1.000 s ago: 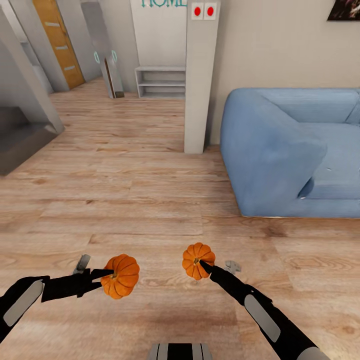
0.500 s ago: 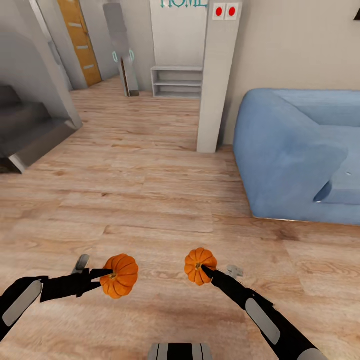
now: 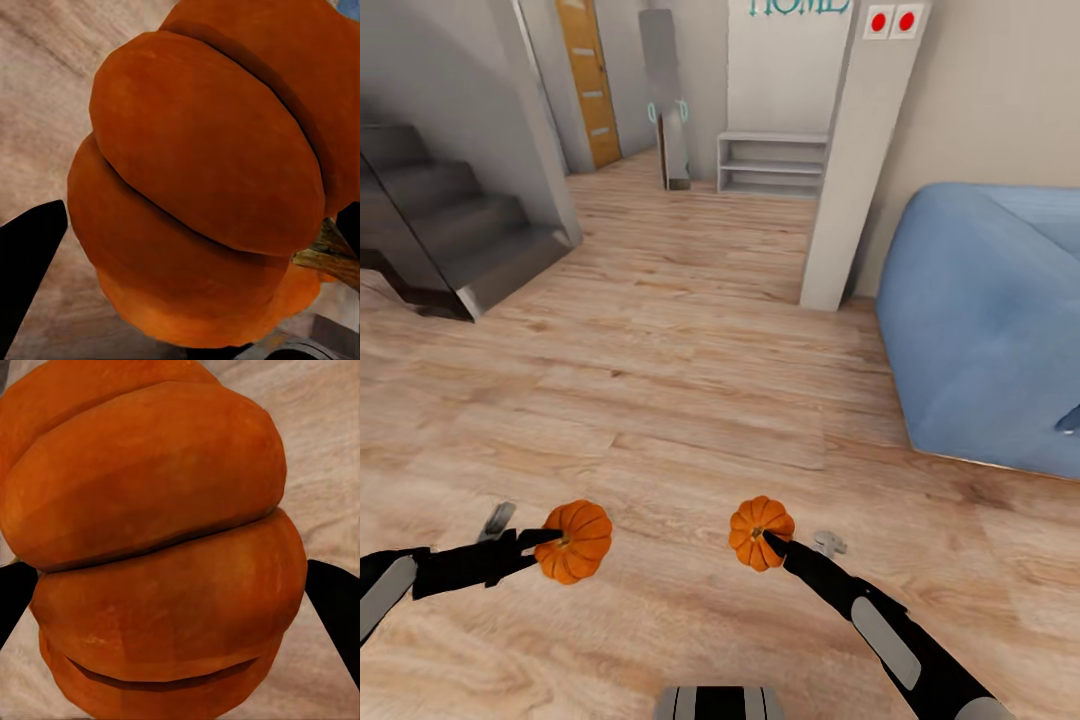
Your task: Place each of the two pumpkins and all three candles from the living room inside a cabinet in the living room (use any cabinet), then make sure every cabinet is closed, and position the cauldron so it is next to a table in the living room.
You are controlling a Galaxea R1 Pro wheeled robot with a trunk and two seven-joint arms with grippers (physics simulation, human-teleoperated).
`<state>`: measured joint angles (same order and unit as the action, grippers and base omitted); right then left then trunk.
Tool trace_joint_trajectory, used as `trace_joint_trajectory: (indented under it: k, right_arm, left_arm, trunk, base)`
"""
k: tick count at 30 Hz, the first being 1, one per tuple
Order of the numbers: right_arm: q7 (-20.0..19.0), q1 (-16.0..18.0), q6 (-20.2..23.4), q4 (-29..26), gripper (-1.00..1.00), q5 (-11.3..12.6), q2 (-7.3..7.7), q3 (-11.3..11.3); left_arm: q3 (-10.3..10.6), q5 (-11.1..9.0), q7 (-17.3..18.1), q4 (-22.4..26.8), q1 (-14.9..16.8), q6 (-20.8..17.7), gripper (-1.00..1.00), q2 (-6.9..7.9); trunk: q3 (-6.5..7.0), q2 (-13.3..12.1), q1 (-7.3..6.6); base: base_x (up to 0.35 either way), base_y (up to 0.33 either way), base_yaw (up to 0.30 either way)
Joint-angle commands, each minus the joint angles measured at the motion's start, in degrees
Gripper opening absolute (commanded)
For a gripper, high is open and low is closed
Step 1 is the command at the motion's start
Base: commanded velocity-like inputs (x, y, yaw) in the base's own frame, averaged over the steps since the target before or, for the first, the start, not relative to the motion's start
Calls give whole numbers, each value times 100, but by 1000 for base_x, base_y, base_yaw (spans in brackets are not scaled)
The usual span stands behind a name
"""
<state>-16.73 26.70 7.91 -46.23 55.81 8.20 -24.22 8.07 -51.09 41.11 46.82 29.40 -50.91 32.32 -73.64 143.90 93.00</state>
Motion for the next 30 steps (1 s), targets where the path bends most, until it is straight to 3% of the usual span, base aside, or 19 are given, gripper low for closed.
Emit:
trace_joint_trajectory:
  k: [1, 6, 30]
  right_arm:
    - [1, 2, 19, -7, -100, 70, 4, -13]
    - [2, 2, 17, -2, -100, 70, -2, -13]
    - [3, 2, -130, 52, -100, 70, -3, -23]
  left_arm:
    - [-16, -112, -139, 3, 6, -78, -100, 22]
    - [-197, -110, -478, 3, 5, -77, -100, 46]
    - [-153, -95, -490, 27, 5, -77, -100, 2]
  trunk:
    - [-4, 2, -1]
    - [-4, 2, -1]
    - [-4, 2, -1]
  base:
    - [0, 0, 288]
    - [0, 0, 288]
    - [0, 0, 288]
